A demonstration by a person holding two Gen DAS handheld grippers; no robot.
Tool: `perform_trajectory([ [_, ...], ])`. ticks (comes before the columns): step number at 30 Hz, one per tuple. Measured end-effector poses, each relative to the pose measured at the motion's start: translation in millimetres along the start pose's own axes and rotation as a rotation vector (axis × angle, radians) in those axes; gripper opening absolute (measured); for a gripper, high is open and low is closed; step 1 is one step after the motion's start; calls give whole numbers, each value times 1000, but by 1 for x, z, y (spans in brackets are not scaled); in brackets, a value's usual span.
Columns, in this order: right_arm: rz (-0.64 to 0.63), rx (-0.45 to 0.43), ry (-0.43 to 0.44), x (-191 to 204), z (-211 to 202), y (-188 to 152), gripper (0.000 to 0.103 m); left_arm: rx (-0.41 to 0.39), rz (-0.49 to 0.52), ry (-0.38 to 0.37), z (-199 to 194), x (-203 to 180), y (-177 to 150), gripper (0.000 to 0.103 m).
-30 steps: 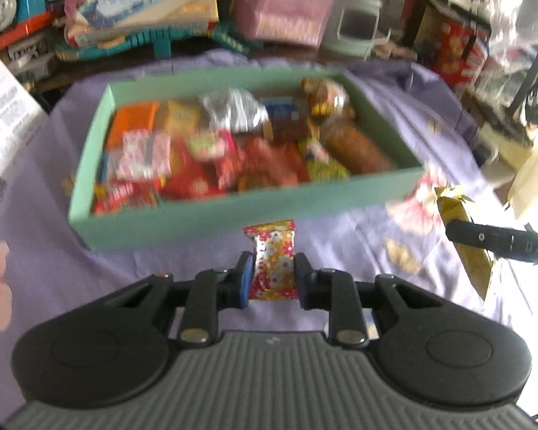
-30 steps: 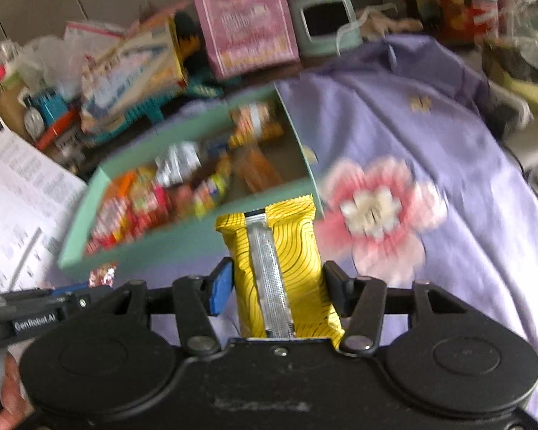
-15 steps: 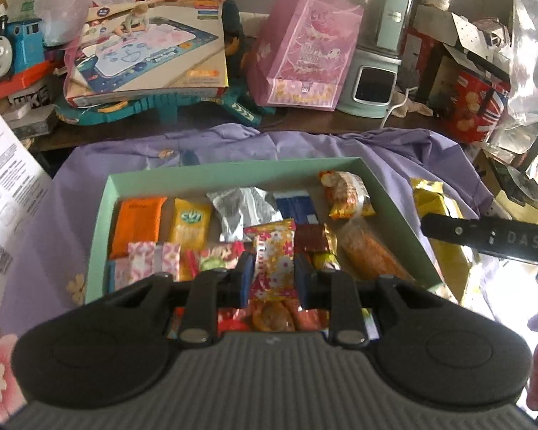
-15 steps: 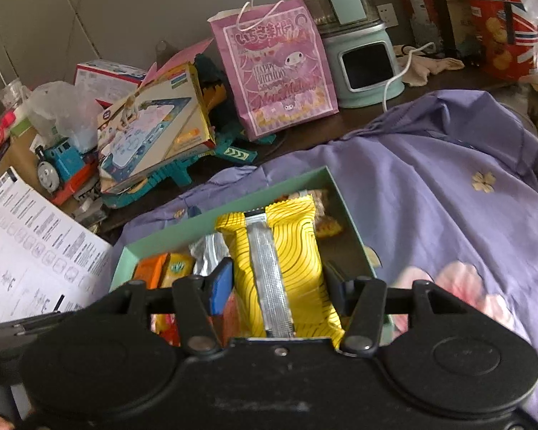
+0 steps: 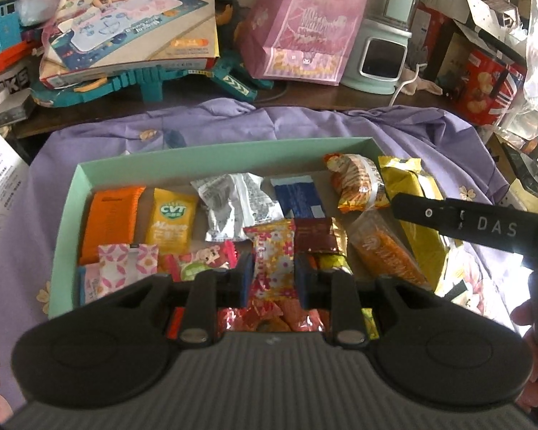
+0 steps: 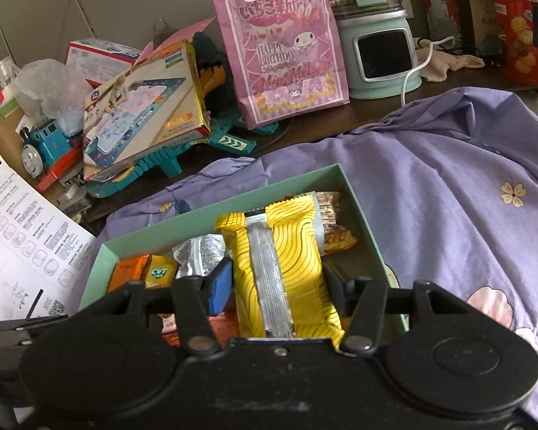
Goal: Organize snacks
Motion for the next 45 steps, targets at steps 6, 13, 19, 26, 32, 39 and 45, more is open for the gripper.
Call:
perform_trajectory([
  [6,1,2,-10,-4,2,-2,59,8,3,6,9,-2,3,24],
  [13,10,-36,0,-6,-8,1,103,-9,42,65,17,-7,5,75],
  [19,31,-21,2,-8,-15,-4,103,6,43,103,19,-5,-5,103],
  [26,26,1,-26,-9,-26,-13,103,19,24,101,9,-2,-10,103],
  [32,10,17,-25,-4,-44,-19,103,16,0,100,-11,0,-17,103],
  [39,-22,15,-14,10,-78,-28,103,-21,-23,88,-49,4,-23,103],
  [45,-58,-15,-19,22,-116,-34,103,-84,-25,71,-93,10,-31,103],
])
Point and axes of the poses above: each gripper's, at about its wrist camera, not at the fingertips, and z roughly the way its jaws point, x to its left, y to its top, the point moved 9 cm from there along z, roughly the way its jaws point, and after that the axes turned 7 degrees about y, right-handed, at the moved point
